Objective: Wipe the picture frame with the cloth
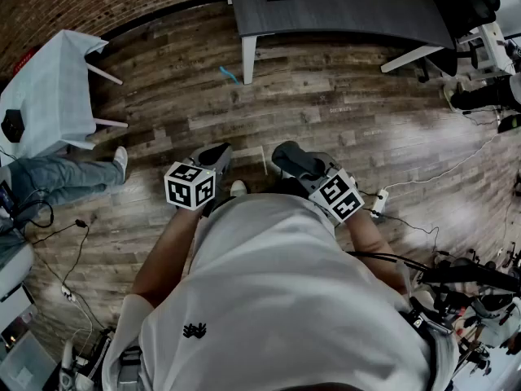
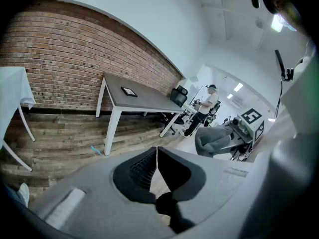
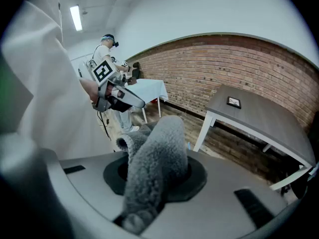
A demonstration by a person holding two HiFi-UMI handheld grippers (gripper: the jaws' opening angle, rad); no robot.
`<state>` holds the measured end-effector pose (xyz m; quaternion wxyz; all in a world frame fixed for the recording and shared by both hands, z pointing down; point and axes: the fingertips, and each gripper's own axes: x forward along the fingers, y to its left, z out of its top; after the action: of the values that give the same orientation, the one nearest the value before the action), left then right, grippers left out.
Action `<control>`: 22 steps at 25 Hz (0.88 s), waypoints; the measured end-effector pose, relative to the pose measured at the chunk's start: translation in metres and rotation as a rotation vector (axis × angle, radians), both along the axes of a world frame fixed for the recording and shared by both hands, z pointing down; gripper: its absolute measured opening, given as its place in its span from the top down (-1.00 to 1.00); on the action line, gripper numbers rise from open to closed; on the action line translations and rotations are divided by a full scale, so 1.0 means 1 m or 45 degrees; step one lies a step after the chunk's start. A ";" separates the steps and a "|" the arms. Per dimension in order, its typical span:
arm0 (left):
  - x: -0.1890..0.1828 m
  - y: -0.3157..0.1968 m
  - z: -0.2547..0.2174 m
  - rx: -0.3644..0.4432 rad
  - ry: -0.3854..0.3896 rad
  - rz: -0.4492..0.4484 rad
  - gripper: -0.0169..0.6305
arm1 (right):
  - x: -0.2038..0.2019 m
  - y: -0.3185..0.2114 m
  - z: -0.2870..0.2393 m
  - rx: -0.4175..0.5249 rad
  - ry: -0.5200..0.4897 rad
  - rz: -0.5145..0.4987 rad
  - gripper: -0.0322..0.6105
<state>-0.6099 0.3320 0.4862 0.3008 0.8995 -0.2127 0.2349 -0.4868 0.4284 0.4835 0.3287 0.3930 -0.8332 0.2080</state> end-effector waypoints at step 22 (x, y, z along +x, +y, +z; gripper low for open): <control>0.245 -0.080 -0.012 0.080 -0.051 -0.069 0.89 | 0.257 -0.036 0.014 0.006 -0.118 0.177 0.61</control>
<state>-0.3653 0.2515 0.4740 0.2742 0.8975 -0.2502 0.2380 -0.2301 0.3929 0.4972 0.2736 0.4407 -0.8186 0.2465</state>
